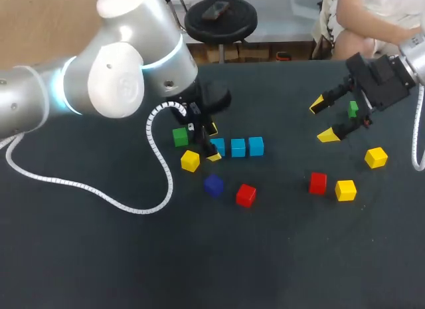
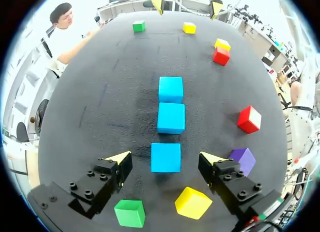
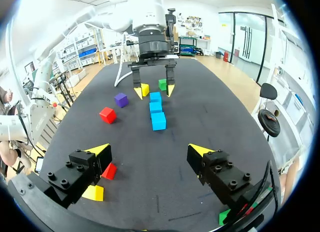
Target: Place the blue cubes, place green cubes on the blue cubes, place the yellow cubes on the green cubes, then place the red cubes on the yellow cubes, and place purple cube on the red cubes.
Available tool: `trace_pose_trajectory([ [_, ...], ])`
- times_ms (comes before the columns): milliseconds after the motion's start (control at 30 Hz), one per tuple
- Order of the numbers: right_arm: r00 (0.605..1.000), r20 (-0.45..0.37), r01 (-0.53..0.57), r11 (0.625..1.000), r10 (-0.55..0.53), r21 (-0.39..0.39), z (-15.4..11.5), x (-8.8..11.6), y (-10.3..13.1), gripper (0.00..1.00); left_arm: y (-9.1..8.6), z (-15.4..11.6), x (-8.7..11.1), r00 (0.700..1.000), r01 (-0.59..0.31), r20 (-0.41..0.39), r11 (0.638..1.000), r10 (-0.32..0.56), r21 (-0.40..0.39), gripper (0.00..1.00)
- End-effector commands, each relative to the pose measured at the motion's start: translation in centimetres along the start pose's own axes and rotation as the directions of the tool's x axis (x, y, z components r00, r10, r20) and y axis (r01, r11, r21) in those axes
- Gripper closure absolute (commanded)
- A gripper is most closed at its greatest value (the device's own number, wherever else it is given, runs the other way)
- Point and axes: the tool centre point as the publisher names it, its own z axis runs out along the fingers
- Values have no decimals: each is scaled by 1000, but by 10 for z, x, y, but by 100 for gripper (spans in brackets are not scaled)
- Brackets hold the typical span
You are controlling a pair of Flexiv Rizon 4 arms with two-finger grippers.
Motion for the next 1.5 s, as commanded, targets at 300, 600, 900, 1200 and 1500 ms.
trace_pose_trajectory([
  [300, 1000, 1, 1, 1000, -1, 0, 0, 0, 0, 0, 1, 5, 5, 1000, 4, -2, 1000, -4, 10, 53],
  [600, 1000, 1, 1, 1000, -1, 0, 0, 0, 0, 0, -3, 1, 4, 1000, -11, -4, 1000, 11, -1, 100],
  [900, 1000, 1, 1, 1000, -1, 0, 0, 0, 0, 0, -13, -1, 4, 1000, -5, -16, 1000, 5, -7, 100],
  [1200, 1000, 1, 1, 1000, -1, 0, 0, 0, 0, 0, -12, 0, 0, 1000, -12, -16, 1000, 12, -14, 100],
  [1500, 1000, 1, 1, 1000, -1, 0, 0, 0, 0, 0, -10, 1, 1, 1000, -10, -18, 1000, 9, -8, 100],
])
